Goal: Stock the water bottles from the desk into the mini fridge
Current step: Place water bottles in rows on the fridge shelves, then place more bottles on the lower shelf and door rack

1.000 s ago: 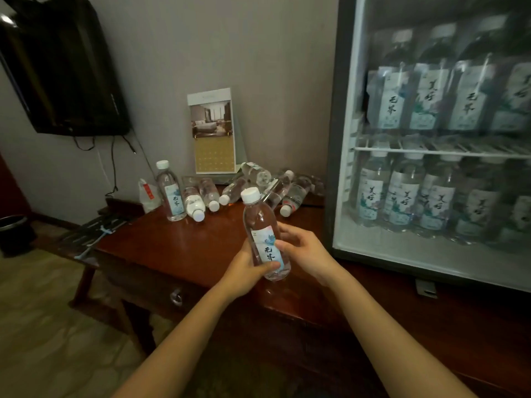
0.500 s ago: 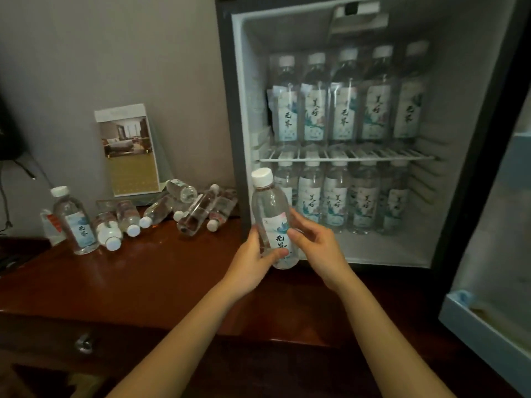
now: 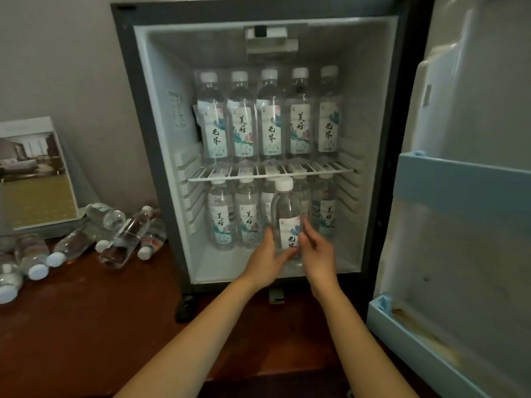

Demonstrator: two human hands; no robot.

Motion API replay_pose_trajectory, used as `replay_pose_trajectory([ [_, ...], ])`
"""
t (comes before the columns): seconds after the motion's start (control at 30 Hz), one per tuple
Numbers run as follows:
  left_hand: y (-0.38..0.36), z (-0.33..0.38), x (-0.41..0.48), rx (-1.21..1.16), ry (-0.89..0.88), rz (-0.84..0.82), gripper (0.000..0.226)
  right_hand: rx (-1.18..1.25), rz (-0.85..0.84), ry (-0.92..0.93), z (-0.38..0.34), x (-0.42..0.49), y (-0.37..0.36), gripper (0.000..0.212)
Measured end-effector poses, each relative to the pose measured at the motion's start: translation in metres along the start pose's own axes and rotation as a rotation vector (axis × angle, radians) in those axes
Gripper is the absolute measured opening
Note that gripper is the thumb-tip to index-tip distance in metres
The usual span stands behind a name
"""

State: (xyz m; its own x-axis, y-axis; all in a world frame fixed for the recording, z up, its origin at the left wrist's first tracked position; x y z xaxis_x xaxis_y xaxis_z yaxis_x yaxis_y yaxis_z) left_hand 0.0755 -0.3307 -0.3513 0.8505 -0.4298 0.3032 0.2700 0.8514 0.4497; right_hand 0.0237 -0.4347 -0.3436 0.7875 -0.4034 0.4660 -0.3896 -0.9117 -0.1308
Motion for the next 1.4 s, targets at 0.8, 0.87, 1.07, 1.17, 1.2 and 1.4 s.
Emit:
replay_pose_trajectory([
  [0.8, -0.009, 0.011, 0.007, -0.197, -0.030, -0.140, 0.059, 0.003, 0.113, 0.037, -0.013, -0.005, 0.002, 0.048],
  [0.87, -0.001, 0.027, 0.008, -0.227, -0.059, -0.146, 0.055, -0.004, 0.084, 0.066, -0.032, -0.004, 0.001, 0.053],
  [1.07, 0.019, 0.080, -0.002, -0.300, -0.247, -0.152, 0.054, -0.061, 0.041, 0.274, -0.101, -0.014, -0.003, 0.068],
  [1.17, 0.029, 0.113, -0.013, -0.344, -0.337, -0.141, 0.050, -0.109, 0.029, 0.349, -0.139, -0.018, -0.002, 0.072],
  [1.2, 0.033, 0.125, -0.017, -0.354, -0.357, -0.136, 0.049, -0.130, 0.021, 0.385, -0.152, -0.020, -0.001, 0.072],
  [1.4, 0.051, 0.198, -0.044, -0.396, -0.540, -0.096, 0.058, -0.302, 0.050, 0.592, -0.234, -0.035, 0.011, 0.073],
])
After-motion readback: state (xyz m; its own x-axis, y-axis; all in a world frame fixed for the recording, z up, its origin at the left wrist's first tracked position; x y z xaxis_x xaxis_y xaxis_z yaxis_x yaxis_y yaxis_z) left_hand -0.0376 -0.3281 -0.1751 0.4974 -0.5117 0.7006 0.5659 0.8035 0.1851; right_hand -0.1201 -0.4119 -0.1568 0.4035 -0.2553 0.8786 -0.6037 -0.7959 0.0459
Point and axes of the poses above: each hand's wrist, its own x-axis towards the middle knuckle, its own y-axis out of the back of the hand, z = x × y, the point moved 2 cm from there along x, towards the middle knuckle, and after that the axes turned 6 degrees about y, right-handed, at the moved point
